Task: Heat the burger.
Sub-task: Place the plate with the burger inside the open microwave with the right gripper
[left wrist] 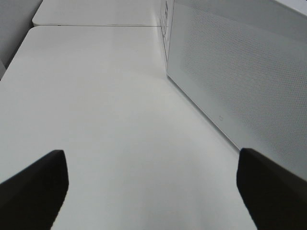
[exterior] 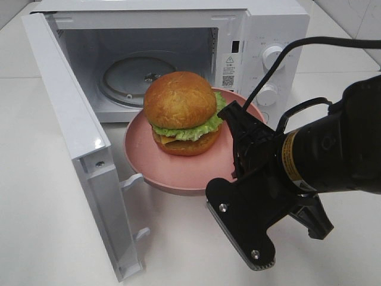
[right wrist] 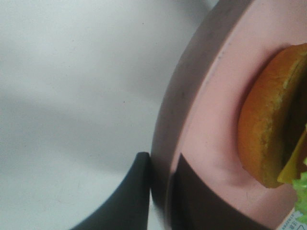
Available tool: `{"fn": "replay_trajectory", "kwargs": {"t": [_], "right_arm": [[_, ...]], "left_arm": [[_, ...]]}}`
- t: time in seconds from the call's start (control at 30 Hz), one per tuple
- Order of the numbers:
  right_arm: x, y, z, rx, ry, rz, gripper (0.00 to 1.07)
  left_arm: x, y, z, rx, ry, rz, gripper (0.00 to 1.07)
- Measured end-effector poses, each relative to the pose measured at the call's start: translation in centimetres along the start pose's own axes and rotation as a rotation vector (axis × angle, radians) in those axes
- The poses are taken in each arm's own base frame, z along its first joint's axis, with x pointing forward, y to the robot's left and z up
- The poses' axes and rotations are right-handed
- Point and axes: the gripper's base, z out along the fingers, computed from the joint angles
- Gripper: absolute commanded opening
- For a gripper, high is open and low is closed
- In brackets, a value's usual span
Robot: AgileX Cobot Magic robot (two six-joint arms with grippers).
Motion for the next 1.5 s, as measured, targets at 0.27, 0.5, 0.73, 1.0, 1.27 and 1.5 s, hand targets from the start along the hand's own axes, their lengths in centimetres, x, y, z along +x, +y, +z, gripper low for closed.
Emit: {"fn": "replay_trajectory", "kwargs": {"t": [0.27, 0.5, 0.73, 1.0, 1.27, 1.5], "right_arm": [[0.4, 0.0, 0.1, -0.002, 0.001, -0.016, 0.04], [1.8, -0.1, 0.5, 0.003, 0.021, 0.023, 0.04], [2.3, -0.5, 0.7, 0.045, -0.026, 0.026, 0.04], [3.4, -0.7, 0.9, 0.079, -0.046, 0.048, 0.05], [3.9, -0.7, 1.1, 0.076, -0.059, 0.077, 0.05], [3.5, -1.1, 1.6, 0.093, -0.096, 0.075, 0.05]], "left_arm": [[0.0, 0.0, 0.0, 0.0, 0.0, 0.0, 0.87], [0.0, 0.0, 0.0, 0.0, 0.0, 0.0, 0.87], [0.0, 0.0, 0.0, 0.0, 0.0, 0.0, 0.87], [0.0, 0.0, 0.0, 0.0, 0.0, 0.0, 0.87], [0.0, 0.0, 0.0, 0.0, 0.0, 0.0, 0.87], [0.0, 0.0, 0.0, 0.0, 0.0, 0.0, 0.87]]}}
